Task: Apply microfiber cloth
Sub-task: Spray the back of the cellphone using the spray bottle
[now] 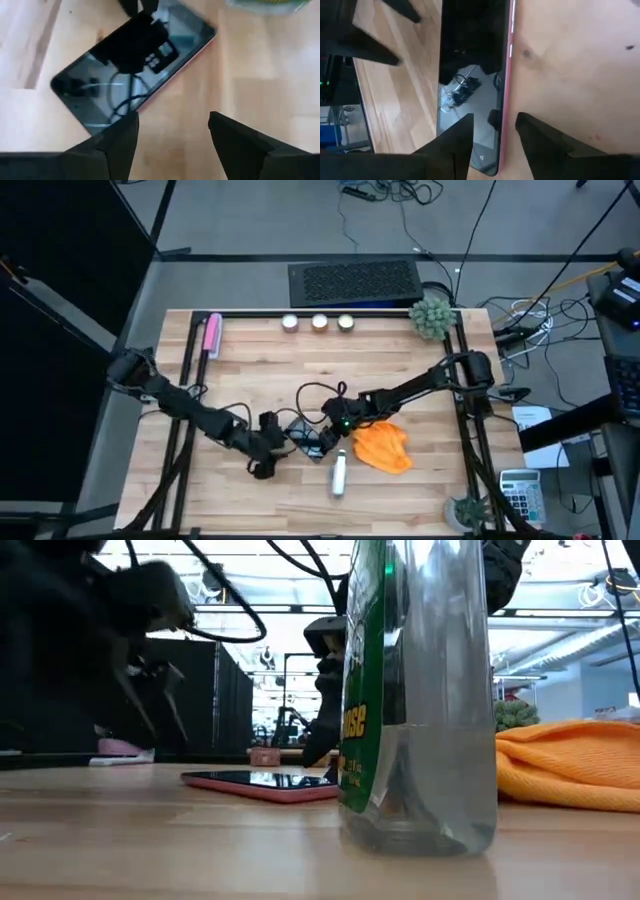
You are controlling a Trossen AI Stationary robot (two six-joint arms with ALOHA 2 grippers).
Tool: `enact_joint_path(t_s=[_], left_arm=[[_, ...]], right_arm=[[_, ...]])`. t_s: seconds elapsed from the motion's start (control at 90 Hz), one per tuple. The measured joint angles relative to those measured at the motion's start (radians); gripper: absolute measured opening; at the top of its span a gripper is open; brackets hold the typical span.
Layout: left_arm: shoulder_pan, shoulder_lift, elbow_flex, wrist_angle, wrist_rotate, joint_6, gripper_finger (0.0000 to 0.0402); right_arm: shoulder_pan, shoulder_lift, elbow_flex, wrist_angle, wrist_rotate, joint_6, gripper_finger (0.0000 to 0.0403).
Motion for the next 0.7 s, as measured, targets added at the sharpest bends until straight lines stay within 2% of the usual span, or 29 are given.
enact_joint_path(t_s=[0.178, 0.467, 0.7], left_arm=[[0.036, 0.124, 0.057, 0.053, -0.110, 0.152, 0.0226], [0.081, 0.254, 0.179, 0.058, -0.121, 0.257, 0.0226], [0.095, 0.261, 0.200, 0.065, -0.128, 0.271, 0.0226]], right_arm=[[0.002, 0.000, 0.000, 0.000, 0.001, 0.007, 0.0141], [0.002, 0.035, 0.000, 0.040, -0.012, 0.022, 0.0141], [0.002, 0.039, -0.001, 0.060, -0.022, -0.038, 0.0134]])
